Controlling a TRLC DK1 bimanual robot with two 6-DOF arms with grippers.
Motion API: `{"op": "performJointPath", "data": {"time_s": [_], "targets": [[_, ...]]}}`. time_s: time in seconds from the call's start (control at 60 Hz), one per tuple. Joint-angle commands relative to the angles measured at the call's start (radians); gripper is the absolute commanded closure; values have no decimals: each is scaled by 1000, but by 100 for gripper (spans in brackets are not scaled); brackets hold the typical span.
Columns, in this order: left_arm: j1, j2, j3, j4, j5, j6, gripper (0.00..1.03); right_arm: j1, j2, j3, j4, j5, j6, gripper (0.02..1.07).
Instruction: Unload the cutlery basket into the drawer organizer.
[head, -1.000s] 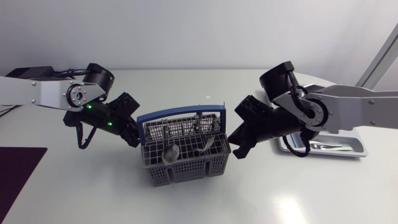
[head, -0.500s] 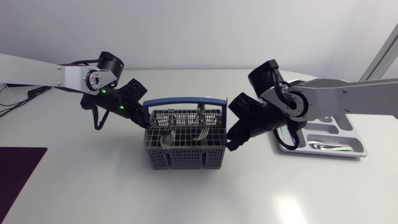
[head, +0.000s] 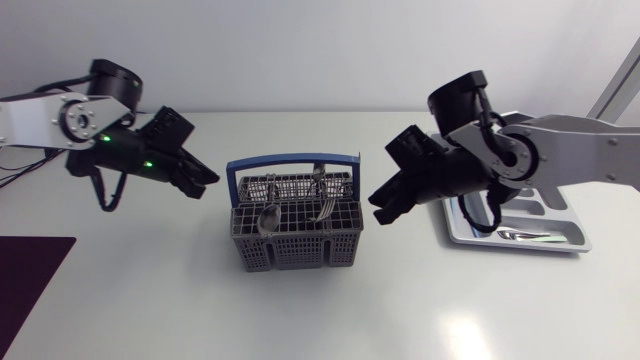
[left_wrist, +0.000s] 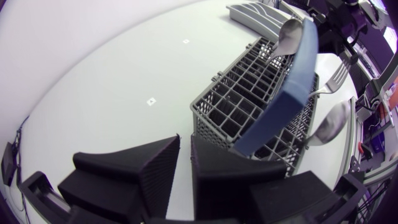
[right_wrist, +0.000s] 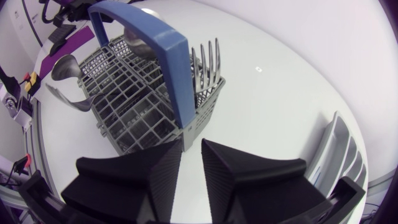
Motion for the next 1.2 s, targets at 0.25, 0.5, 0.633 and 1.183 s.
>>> {"op": "performJointPath", "data": {"time_s": [0.25,0.5,0.633,1.183], "targets": [[-47,-393,-175,-118,-14,121,27,-4,-249,-124,-82,-10,-49,17],[-179,-531,-284,-132,-14,195,17,14,-318,-172,-111,-27,-66,14],[-230,-545,-335,-112,-13,242,16,31,-320,-187,-109,-33,-68,14],[-277,-350,-455,236,-7,274,14,132,-278,-177,-74,-27,-26,14]]}}
